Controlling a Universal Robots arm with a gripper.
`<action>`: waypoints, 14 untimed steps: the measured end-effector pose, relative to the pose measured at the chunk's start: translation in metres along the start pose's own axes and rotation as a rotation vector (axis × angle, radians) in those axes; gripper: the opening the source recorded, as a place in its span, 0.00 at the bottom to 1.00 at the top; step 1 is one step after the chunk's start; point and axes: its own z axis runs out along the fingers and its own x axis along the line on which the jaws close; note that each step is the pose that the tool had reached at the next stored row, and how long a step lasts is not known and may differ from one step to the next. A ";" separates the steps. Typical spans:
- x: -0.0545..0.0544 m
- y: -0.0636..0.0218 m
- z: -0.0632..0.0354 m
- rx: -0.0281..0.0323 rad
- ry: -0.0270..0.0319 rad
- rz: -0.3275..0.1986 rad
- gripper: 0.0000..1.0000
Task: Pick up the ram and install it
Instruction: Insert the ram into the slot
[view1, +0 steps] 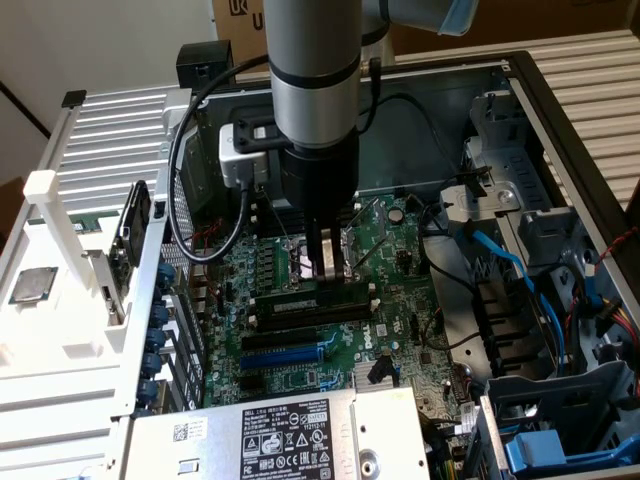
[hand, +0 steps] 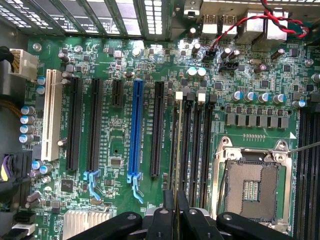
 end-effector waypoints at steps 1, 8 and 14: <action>0.000 0.0002 0.0002 -0.0001 0.0001 0.000 0.13; -0.001 0.0004 0.0004 -0.0001 0.0003 0.000 0.13; -0.001 -0.0007 0.0004 -0.0001 0.0004 0.000 0.13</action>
